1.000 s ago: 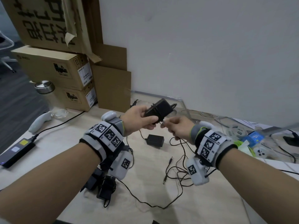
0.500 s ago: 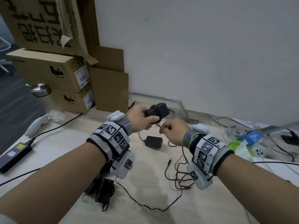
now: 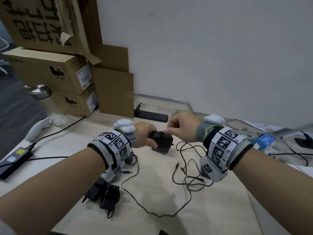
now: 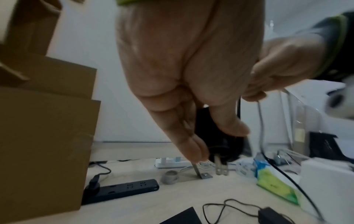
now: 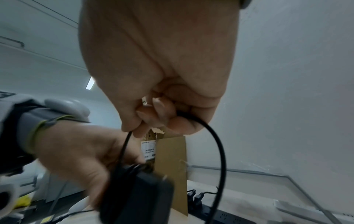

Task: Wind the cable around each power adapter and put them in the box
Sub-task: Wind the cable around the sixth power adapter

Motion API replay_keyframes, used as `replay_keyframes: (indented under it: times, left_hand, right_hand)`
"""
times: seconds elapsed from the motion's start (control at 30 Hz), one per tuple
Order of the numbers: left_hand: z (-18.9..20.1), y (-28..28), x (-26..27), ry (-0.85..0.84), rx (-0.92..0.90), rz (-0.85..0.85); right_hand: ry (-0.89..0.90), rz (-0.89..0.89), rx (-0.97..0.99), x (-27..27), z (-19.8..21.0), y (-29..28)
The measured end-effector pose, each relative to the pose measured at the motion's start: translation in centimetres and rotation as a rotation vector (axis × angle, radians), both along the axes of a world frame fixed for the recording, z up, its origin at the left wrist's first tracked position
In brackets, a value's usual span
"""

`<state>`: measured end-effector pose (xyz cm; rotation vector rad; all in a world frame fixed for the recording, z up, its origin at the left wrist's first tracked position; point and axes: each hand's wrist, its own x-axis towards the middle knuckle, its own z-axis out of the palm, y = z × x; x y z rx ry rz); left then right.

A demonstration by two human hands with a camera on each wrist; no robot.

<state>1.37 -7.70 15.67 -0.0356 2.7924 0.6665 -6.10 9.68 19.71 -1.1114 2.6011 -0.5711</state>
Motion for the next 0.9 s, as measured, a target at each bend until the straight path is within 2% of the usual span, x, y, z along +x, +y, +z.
replay_keyframes:
  times: [0.13, 0.17, 0.23, 0.3, 0.33, 0.57, 0.67, 0.77, 0.9]
  left_hand:
    - [0.2, 0.7, 0.6, 0.000, 0.064, -0.114]
    - [0.2, 0.7, 0.8, -0.001, 0.142, -0.113]
    - [0.4, 0.5, 1.1, 0.001, 0.415, -0.072]
    - [0.5, 0.1, 1.4, 0.014, 0.695, 0.010]
    - [0.5, -0.3, 1.5, 0.028, 0.777, 0.053]
    - [-0.7, -0.9, 2.0, 0.038, 1.110, 0.217]
    - [-0.8, -0.8, 1.6, 0.093, 1.218, 0.370]
    - [-0.8, -0.4, 1.0, 0.163, 1.214, 0.463]
    - [-0.9, -0.1, 0.5, 0.209, 1.205, 0.524]
  right_hand:
    - [-0.068, -0.080, -0.059, -1.0, 0.0, -0.2]
    - [-0.089, -0.095, -0.089, -1.1, -0.2, -0.2]
    - [-0.158, -0.133, -0.196, -1.3, -0.8, 0.0]
    - [-0.252, -0.202, -0.314, -1.5, -1.7, 0.2]
    - [-0.316, -0.240, -0.364, -1.5, -2.1, 0.2]
    - [-0.734, -0.387, -0.467, -0.4, -3.1, 0.5]
    - [-0.655, -0.340, -0.342, 0.0, -3.8, 0.5]
    - [-0.558, -0.267, -0.230, 0.5, -4.2, -0.1]
    - [-0.491, -0.237, -0.195, 1.0, -4.0, -0.4]
